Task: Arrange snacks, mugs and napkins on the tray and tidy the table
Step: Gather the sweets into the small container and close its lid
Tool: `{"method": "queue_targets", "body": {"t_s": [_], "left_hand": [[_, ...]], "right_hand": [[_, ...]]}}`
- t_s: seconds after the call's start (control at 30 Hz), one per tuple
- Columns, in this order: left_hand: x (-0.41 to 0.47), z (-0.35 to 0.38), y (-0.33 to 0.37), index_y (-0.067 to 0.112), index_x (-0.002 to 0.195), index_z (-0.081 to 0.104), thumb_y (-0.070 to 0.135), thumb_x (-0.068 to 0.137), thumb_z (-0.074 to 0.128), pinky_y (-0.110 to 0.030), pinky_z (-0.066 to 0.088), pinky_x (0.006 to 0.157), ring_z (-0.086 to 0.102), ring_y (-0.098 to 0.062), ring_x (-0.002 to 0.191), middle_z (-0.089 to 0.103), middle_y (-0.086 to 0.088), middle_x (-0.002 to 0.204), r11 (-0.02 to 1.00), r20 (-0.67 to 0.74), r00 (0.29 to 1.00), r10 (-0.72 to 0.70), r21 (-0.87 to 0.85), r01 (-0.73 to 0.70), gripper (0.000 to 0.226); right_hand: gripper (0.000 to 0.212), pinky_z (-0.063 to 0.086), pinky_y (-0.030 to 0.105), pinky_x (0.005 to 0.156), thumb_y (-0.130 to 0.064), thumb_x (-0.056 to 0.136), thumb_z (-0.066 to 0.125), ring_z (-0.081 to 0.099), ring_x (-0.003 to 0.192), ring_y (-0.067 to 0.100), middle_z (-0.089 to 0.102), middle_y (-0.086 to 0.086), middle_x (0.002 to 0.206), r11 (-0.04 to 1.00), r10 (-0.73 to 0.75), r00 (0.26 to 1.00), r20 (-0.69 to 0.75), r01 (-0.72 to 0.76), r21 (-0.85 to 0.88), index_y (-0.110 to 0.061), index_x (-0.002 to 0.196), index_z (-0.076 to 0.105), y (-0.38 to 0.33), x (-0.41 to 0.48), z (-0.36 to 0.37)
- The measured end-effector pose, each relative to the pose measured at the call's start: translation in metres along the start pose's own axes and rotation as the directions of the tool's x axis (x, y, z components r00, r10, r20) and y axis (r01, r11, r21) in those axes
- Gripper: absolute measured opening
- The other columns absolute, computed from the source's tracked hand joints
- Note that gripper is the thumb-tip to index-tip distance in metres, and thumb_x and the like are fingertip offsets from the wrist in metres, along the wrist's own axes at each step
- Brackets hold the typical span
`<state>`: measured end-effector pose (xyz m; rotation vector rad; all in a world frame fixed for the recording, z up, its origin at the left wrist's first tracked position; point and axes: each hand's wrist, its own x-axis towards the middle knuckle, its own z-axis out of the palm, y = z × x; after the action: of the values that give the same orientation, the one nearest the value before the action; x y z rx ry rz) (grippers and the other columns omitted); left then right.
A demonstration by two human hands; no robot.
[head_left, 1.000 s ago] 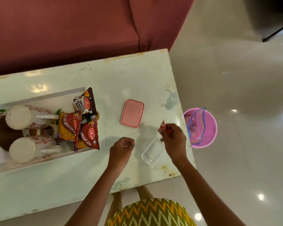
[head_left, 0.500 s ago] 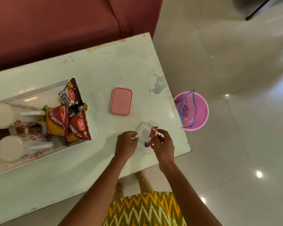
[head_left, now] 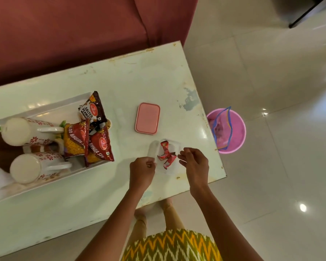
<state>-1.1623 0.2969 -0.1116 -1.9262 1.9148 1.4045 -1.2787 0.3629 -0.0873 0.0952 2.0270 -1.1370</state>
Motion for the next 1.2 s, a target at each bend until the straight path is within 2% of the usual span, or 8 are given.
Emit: {"method": "queue_targets", "body": {"t_s": [0.17, 0.3, 0.4, 0.53, 0.87, 0.97, 1.07, 1.2], "left_hand": [[-0.006, -0.021, -0.024, -0.002, 0.099, 0.070, 0.006, 0.081, 0.064, -0.042, 0.053, 0.091, 0.069, -0.029, 0.090, 0.072, -0.019, 0.100, 0.964, -0.100, 0.977, -0.191, -0.205, 0.168, 0.020], [-0.010, -0.027, -0.036, -0.004, 0.098, 0.069, 0.005, 0.080, 0.066, -0.042, 0.055, 0.086, 0.069, -0.025, 0.078, 0.073, -0.019, 0.096, 0.921, -0.118, 0.951, -0.285, -0.307, 0.238, 0.021], [-0.009, -0.028, -0.041, -0.003, 0.099, 0.069, 0.006, 0.080, 0.066, -0.040, 0.056, 0.085, 0.070, -0.027, 0.083, 0.073, -0.017, 0.097, 0.902, -0.124, 0.941, -0.314, -0.350, 0.254, 0.021], [-0.006, -0.028, -0.045, -0.004, 0.101, 0.068, 0.005, 0.080, 0.066, -0.036, 0.057, 0.082, 0.069, -0.025, 0.079, 0.073, -0.018, 0.097, 0.856, -0.132, 0.921, -0.366, -0.436, 0.278, 0.023], [-0.003, -0.028, -0.045, -0.004, 0.104, 0.067, 0.006, 0.080, 0.066, -0.031, 0.056, 0.078, 0.068, -0.022, 0.073, 0.072, -0.018, 0.097, 0.814, -0.114, 0.906, -0.408, -0.495, 0.304, 0.025], [-0.004, -0.030, -0.043, -0.004, 0.102, 0.068, 0.007, 0.080, 0.066, -0.037, 0.057, 0.083, 0.069, -0.025, 0.078, 0.072, -0.018, 0.097, 0.810, -0.102, 0.906, -0.411, -0.496, 0.312, 0.024], [-0.006, -0.031, -0.043, -0.002, 0.101, 0.068, 0.009, 0.081, 0.065, -0.043, 0.054, 0.089, 0.069, -0.028, 0.088, 0.072, -0.017, 0.099, 0.823, -0.096, 0.913, -0.397, -0.477, 0.308, 0.023], [-0.006, -0.033, -0.047, 0.002, 0.103, 0.068, 0.013, 0.081, 0.066, -0.041, 0.055, 0.089, 0.068, -0.027, 0.090, 0.072, -0.017, 0.102, 0.794, -0.048, 0.903, -0.426, -0.498, 0.349, 0.025]], "right_hand": [[0.014, 0.048, 0.019, 0.071, -0.013, 0.091, 0.054, 0.062, 0.082, 0.016, 0.067, 0.005, 0.093, 0.898, -0.307, 0.945, 0.117, 0.328, -0.292, -0.006, 0.100, 0.061, -0.027, 0.018, 0.039], [0.030, 0.048, 0.032, 0.078, -0.022, 0.089, 0.058, 0.059, 0.097, 0.026, 0.062, 0.014, 0.110, 0.727, -0.359, 0.887, 0.291, 0.461, -0.509, -0.002, 0.111, 0.055, -0.039, 0.047, 0.085], [0.060, 0.046, 0.041, 0.082, -0.038, 0.081, 0.066, 0.050, 0.111, 0.031, 0.051, 0.016, 0.121, 0.631, -0.315, 0.907, 0.279, 0.420, -0.652, -0.002, 0.122, 0.043, -0.043, 0.064, 0.115], [0.094, 0.041, 0.049, 0.088, -0.056, 0.063, 0.074, 0.041, 0.119, 0.032, 0.041, 0.014, 0.128, 0.584, -0.170, 0.980, 0.101, 0.183, -0.791, -0.004, 0.128, 0.029, -0.048, 0.076, 0.141], [0.087, 0.042, 0.046, 0.092, -0.034, 0.062, 0.083, 0.049, 0.115, 0.034, 0.046, 0.016, 0.127, 0.694, -0.062, 0.997, 0.052, 0.081, -0.716, -0.006, 0.123, 0.029, -0.044, 0.081, 0.149], [0.051, 0.048, 0.044, 0.090, -0.012, 0.077, 0.070, 0.054, 0.110, 0.037, 0.053, 0.019, 0.122, 0.805, -0.164, 0.979, 0.118, 0.202, -0.558, 0.000, 0.117, 0.040, -0.048, 0.077, 0.143], [0.021, 0.048, 0.035, 0.079, -0.006, 0.088, 0.053, 0.060, 0.099, 0.035, 0.062, 0.019, 0.109, 0.750, -0.359, 0.919, 0.163, 0.388, -0.535, 0.003, 0.106, 0.051, -0.048, 0.060, 0.125], [0.040, 0.051, 0.027, 0.083, 0.001, 0.092, 0.043, 0.065, 0.094, 0.032, 0.062, 0.020, 0.117, 0.624, -0.535, 0.783, 0.319, 0.620, -0.476, -0.003, 0.132, 0.043, -0.026, 0.016, 0.088]]}}
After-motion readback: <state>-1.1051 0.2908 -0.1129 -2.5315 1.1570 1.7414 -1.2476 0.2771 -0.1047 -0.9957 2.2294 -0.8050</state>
